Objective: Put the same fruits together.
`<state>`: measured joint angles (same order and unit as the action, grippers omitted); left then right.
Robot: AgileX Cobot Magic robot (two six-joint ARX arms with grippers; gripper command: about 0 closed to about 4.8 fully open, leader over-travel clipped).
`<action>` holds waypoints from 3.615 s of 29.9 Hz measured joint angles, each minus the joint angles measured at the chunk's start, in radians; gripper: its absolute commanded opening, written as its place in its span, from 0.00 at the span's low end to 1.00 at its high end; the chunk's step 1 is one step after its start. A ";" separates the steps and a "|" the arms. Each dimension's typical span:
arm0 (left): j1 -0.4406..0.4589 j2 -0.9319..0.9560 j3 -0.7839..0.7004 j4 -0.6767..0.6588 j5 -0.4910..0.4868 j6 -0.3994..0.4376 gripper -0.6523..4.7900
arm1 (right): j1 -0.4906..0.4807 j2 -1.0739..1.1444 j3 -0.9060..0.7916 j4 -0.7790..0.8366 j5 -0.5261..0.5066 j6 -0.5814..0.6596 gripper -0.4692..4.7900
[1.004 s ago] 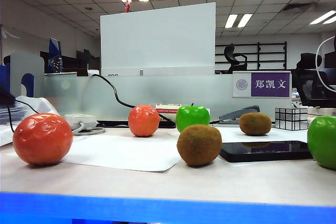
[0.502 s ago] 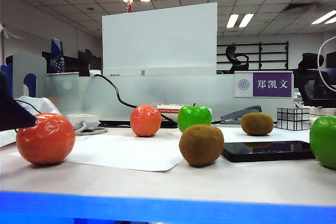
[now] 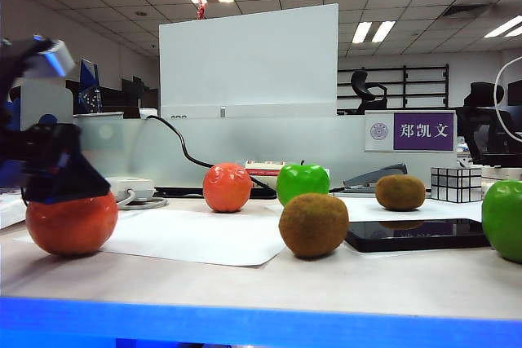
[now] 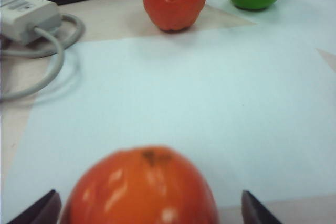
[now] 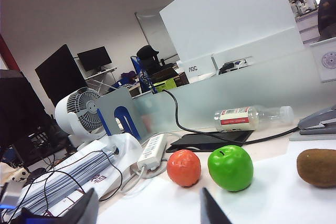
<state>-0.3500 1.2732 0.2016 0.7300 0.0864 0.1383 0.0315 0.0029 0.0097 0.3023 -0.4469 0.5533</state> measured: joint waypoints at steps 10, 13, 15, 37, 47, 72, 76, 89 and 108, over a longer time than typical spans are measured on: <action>0.000 0.161 0.060 0.034 0.017 0.002 1.00 | 0.000 0.000 0.000 0.045 0.021 -0.003 0.57; 0.001 0.186 0.061 0.058 0.024 0.003 1.00 | 0.000 0.000 0.000 0.049 0.026 -0.003 0.57; 0.001 0.195 0.065 0.064 0.026 0.003 0.54 | 0.000 0.000 0.000 0.049 0.027 -0.003 0.57; 0.001 0.398 0.338 0.009 0.043 0.068 0.11 | -0.001 0.000 0.004 0.051 0.027 -0.005 0.57; 0.003 0.562 0.541 0.030 0.042 0.109 0.11 | -0.001 0.000 0.004 0.051 0.017 -0.005 0.57; 0.003 0.693 0.649 0.064 0.070 0.177 0.48 | -0.001 0.000 0.004 0.058 0.003 -0.028 0.60; 0.003 0.693 0.649 0.064 0.070 0.179 0.75 | -0.001 0.000 0.004 0.059 0.001 -0.029 0.62; 0.002 0.694 0.649 0.069 0.017 0.202 1.00 | -0.001 0.000 0.004 0.058 0.001 -0.029 0.62; -0.039 0.549 0.650 0.165 0.243 -0.035 1.00 | -0.001 0.000 0.004 -0.166 0.085 -0.158 1.00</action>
<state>-0.3889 1.8221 0.8516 0.8951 0.3298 0.1036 0.0307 0.0029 0.0135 0.1360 -0.3622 0.3958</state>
